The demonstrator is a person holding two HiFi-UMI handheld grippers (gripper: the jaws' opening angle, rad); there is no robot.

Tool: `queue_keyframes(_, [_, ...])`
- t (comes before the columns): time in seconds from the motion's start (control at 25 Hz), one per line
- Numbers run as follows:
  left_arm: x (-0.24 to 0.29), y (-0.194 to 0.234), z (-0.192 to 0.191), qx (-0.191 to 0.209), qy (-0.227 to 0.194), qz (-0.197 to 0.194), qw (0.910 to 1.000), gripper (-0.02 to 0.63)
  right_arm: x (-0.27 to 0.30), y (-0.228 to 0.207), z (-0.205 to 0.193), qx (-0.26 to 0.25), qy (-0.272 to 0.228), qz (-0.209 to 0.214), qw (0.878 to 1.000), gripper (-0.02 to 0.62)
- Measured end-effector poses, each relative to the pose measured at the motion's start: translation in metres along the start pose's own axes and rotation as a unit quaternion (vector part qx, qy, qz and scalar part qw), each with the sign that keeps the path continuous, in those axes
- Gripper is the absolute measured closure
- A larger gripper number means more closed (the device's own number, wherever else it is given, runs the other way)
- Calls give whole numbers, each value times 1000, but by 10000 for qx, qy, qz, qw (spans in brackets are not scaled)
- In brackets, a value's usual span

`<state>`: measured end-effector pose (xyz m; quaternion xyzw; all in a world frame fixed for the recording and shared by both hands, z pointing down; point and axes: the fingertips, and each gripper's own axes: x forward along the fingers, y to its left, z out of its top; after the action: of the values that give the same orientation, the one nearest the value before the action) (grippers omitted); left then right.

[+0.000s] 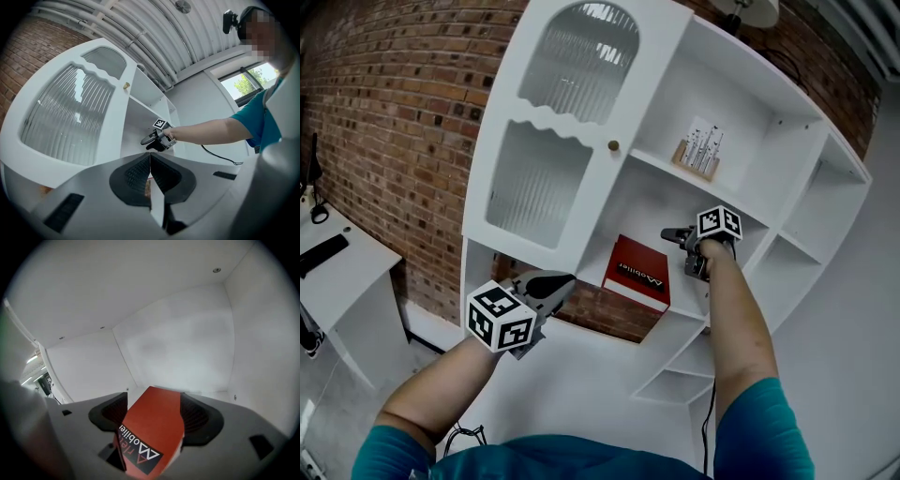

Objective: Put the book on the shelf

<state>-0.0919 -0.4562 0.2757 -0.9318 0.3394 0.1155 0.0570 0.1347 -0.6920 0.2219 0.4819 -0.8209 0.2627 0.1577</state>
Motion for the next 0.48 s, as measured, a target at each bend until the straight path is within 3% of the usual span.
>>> queue_keyframes(0.48, [28, -6, 9, 182, 56, -71, 9998, 589, -8, 15, -10, -154, -353, 530, 9978, 275])
